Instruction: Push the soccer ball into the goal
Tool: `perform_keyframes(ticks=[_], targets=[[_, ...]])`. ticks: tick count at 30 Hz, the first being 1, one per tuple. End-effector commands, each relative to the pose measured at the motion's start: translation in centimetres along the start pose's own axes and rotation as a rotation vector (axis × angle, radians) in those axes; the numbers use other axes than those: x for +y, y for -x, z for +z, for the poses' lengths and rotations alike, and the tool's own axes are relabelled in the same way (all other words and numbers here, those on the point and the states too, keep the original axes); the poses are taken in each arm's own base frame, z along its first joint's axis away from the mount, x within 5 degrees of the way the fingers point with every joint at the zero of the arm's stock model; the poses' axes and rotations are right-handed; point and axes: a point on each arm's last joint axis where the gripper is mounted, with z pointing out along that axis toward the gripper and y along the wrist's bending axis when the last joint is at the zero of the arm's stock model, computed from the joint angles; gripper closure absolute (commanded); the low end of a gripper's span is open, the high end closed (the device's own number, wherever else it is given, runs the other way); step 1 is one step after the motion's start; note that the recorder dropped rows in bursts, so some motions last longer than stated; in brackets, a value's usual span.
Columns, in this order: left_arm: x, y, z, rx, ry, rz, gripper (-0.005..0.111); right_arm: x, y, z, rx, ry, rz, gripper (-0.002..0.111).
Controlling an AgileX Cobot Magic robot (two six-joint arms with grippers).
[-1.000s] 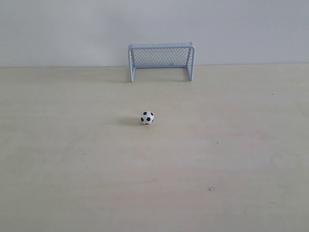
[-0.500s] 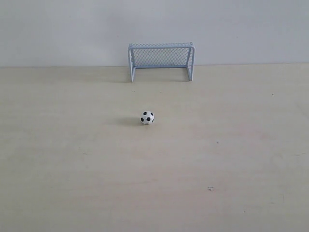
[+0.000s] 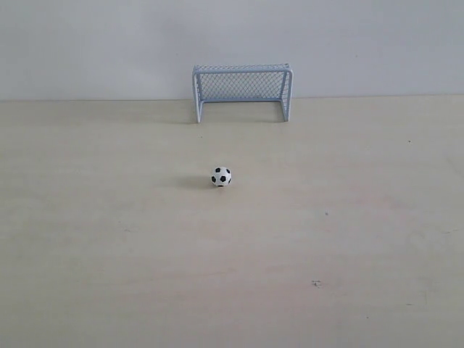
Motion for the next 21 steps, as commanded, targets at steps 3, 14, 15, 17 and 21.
perform_keyframes(ticks=[3,14,15,17,21], targets=[[0.0,0.2,0.0,-0.003,-0.008,-0.006,0.1,-0.4,1.5,2.4,0.104,0.052,-0.053,0.108],[0.0,0.2,0.0,-0.003,-0.008,-0.006,0.1,-0.4,3.3,5.7,0.206,0.209,-0.124,0.108],[0.0,0.2,0.0,-0.003,-0.008,-0.006,0.1,-0.4,3.2,5.9,0.212,0.216,-0.125,0.108],[0.0,0.2,0.0,-0.003,-0.008,-0.006,0.1,-0.5,3.2,6.5,0.225,0.228,-0.139,0.108],[0.0,0.2,0.0,-0.003,-0.008,-0.006,0.1,-0.7,2.9,7.7,0.267,0.258,-0.155,0.108]])
